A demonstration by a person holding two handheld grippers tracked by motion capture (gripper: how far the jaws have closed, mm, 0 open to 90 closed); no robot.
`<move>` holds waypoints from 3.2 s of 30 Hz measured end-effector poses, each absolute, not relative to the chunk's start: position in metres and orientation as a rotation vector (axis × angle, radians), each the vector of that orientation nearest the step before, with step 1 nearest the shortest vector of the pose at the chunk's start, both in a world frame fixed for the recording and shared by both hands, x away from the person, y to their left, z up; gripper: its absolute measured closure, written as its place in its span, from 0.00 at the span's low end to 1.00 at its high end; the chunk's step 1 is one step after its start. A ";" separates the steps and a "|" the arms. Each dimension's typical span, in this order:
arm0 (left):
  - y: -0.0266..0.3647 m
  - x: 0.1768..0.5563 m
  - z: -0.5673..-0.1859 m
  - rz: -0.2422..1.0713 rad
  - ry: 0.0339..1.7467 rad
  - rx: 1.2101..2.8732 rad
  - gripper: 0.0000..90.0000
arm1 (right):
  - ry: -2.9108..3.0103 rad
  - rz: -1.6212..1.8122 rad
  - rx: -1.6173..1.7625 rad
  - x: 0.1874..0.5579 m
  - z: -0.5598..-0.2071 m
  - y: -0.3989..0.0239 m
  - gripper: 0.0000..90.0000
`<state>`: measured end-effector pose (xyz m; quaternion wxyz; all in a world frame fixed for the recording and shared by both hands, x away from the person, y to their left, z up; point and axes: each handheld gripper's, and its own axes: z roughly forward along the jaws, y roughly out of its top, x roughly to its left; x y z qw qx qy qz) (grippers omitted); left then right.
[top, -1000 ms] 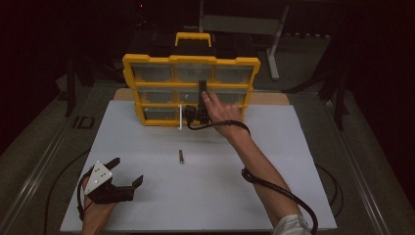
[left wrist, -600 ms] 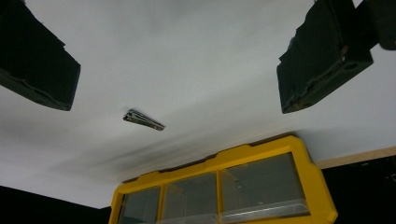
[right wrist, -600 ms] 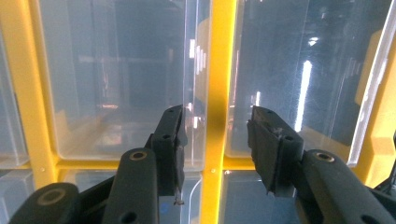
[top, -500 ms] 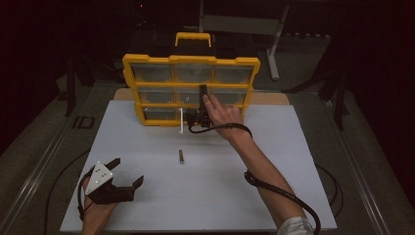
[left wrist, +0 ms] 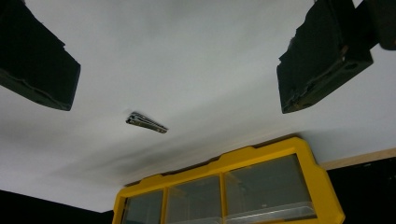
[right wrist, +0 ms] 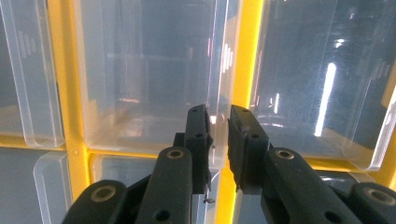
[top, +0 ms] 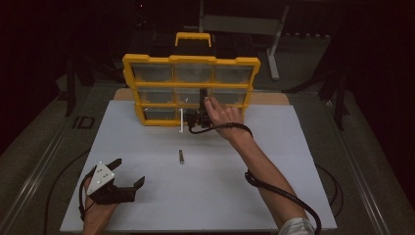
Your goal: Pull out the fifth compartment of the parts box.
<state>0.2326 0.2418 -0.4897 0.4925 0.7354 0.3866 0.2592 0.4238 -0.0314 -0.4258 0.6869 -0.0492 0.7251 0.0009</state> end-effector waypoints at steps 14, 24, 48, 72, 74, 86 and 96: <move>0.241 0.233 -0.490 0.629 0.936 1.787 0.00 | 1.649 0.021 -0.091 0.419 -0.423 -0.030 0.88; 0.241 0.232 -0.490 0.628 0.937 1.789 0.00 | 1.656 0.026 -0.107 0.409 -0.423 -0.033 0.88; 0.239 0.233 -0.490 0.629 0.936 1.793 0.00 | 1.660 0.046 -0.136 0.387 -0.421 -0.037 0.88; 0.239 0.232 -0.490 0.630 0.937 1.795 0.00 | 1.660 0.065 -0.175 0.361 -0.419 -0.041 0.88; 0.239 0.232 -0.490 0.631 0.937 1.797 0.00 | 1.660 0.066 -0.182 0.359 -0.419 -0.042 0.88; 0.239 0.232 -0.490 0.631 0.937 1.798 0.00 | 1.660 0.078 -0.185 0.349 -0.419 -0.043 0.88; 0.239 0.232 -0.490 0.631 0.937 1.798 0.00 | 1.668 0.077 -0.185 0.344 -0.419 -0.044 0.87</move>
